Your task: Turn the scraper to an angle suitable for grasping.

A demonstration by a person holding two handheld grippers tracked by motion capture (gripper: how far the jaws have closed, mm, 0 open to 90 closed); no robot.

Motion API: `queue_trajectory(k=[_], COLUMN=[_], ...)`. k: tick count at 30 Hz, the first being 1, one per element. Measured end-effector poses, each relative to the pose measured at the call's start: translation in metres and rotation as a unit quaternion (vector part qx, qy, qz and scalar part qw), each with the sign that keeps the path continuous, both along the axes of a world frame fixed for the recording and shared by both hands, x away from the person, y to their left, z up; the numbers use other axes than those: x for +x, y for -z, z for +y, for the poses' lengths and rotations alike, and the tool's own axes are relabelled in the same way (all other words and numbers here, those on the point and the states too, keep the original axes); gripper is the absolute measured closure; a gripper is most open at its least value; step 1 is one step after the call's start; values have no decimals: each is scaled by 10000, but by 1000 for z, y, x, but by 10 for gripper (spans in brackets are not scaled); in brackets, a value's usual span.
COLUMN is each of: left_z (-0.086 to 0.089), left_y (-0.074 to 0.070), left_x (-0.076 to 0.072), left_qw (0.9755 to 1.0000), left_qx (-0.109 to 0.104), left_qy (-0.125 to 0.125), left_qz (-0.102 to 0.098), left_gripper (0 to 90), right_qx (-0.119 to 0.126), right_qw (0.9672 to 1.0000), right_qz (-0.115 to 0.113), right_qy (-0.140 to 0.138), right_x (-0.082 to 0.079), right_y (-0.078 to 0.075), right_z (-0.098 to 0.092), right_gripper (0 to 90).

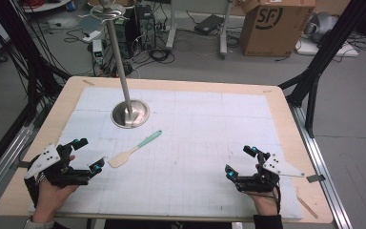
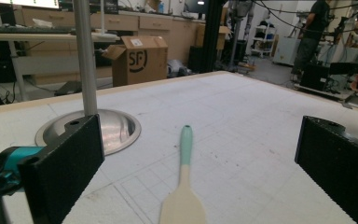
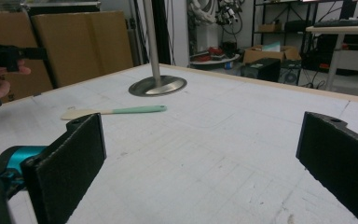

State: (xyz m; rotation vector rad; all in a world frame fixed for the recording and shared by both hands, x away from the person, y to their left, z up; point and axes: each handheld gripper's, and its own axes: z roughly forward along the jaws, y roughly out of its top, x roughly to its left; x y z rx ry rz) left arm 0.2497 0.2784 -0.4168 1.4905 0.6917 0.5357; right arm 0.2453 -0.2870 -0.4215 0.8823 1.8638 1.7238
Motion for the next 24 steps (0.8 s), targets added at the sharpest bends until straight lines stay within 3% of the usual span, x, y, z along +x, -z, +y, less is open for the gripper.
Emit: queue_trajectory(k=[4, 8, 11, 14, 18, 24], left_z=[-1, -6, -9, -10, -14, -19], left_y=[0, 1, 2, 2, 1, -2], left_x=[-1, -3, -3, -3, -2, 5], left_qw=[10000, 9994, 9996, 9997, 9995, 9994], left_qx=[40, 323, 284, 186, 247, 263], left_qy=[24, 44, 88, 131, 176, 144], left_qz=[-15, -86, -18, 10, -71, -145], left_gripper=[17, 17, 18, 56, 116, 278], right_qx=[1, -10, -14, -64, -58, -46], right_qw=[10000, 10000, 10000, 9999, 9999, 9999], right_qz=[10, 32, 65, 60, 58, 66], right_qy=[-11, -26, -42, -93, -134, -129], right_x=[0, 1, 3, 4, 3, 2], right_y=[0, 1, 1, 1, 0, 0], right_z=[0, 1, 3, 7, 7, 5], right_gripper=[4, 4, 4, 4, 4, 4])
